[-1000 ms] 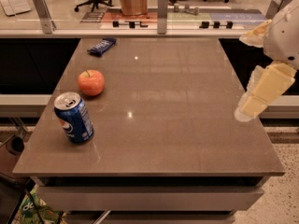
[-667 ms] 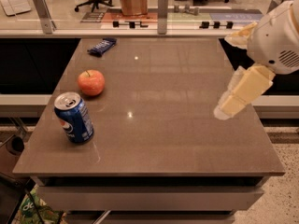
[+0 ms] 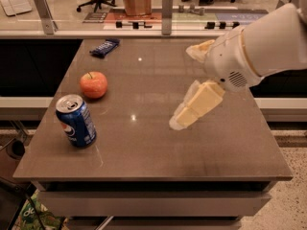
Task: Pick pepsi can
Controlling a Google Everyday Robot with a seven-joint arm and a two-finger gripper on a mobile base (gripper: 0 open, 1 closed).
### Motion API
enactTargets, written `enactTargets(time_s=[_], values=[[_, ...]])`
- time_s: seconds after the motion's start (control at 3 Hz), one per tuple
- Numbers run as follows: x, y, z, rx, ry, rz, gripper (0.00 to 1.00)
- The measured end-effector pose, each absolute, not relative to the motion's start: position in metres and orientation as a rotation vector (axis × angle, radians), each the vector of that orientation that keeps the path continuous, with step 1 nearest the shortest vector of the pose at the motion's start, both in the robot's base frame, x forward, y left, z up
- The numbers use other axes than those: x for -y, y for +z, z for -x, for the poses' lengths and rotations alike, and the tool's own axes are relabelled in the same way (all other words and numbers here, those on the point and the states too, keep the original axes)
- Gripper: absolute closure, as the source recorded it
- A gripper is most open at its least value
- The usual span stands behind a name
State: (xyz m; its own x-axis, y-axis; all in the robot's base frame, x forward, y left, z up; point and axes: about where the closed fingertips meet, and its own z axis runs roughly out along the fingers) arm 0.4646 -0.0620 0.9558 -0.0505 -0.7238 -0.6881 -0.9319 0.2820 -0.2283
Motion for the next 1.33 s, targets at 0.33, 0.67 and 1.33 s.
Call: enactTargets(time_s=[0.33,0.67,1.33], values=[[0.019,0.939,-0.469,-1.749,0.47,1.471,0.0],[-0.023,0.93,-0.472,-1.661,0.576,1.438,0.0],[-0.062,0.927,-0.473,-1.583,0.678,1.385,0.0]])
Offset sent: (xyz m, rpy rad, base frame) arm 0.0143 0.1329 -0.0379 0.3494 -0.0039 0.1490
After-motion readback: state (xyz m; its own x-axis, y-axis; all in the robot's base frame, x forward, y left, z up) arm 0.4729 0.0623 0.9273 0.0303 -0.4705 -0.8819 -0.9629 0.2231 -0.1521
